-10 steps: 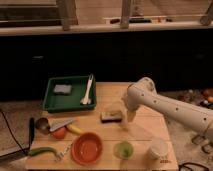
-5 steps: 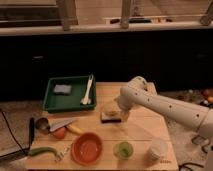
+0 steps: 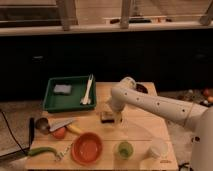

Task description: Wipe red bowl with eraser

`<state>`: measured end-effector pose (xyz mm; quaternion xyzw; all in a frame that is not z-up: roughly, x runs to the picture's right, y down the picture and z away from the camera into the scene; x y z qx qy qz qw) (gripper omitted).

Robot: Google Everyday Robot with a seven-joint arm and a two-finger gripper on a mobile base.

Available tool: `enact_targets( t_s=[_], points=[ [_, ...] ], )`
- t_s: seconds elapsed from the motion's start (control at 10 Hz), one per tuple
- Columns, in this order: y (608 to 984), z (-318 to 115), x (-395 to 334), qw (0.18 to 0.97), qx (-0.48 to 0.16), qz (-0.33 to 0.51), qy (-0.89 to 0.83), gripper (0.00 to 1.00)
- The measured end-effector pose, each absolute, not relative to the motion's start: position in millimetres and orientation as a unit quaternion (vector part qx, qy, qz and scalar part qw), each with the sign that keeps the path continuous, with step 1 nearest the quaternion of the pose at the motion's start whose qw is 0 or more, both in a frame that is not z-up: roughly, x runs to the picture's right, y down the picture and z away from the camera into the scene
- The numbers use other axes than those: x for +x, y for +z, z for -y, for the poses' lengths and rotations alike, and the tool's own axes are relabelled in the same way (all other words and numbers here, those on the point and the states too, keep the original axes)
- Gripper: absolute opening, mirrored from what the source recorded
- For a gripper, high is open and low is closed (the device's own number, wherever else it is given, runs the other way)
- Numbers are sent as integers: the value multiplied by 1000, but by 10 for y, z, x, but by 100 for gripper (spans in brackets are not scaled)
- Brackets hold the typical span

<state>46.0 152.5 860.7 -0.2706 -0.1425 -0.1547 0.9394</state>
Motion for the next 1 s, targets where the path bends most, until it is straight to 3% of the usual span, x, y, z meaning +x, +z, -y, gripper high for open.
enact_targets(
  t_s=[0.4,0.5,1.0],
  points=[
    [8908,-1689,484,933,-302,141,-137,79],
    [8954,-1711,518,932,-308,137,-131,74],
    [8968,-1705,654,934,-312,131,-114,26]
  ],
)
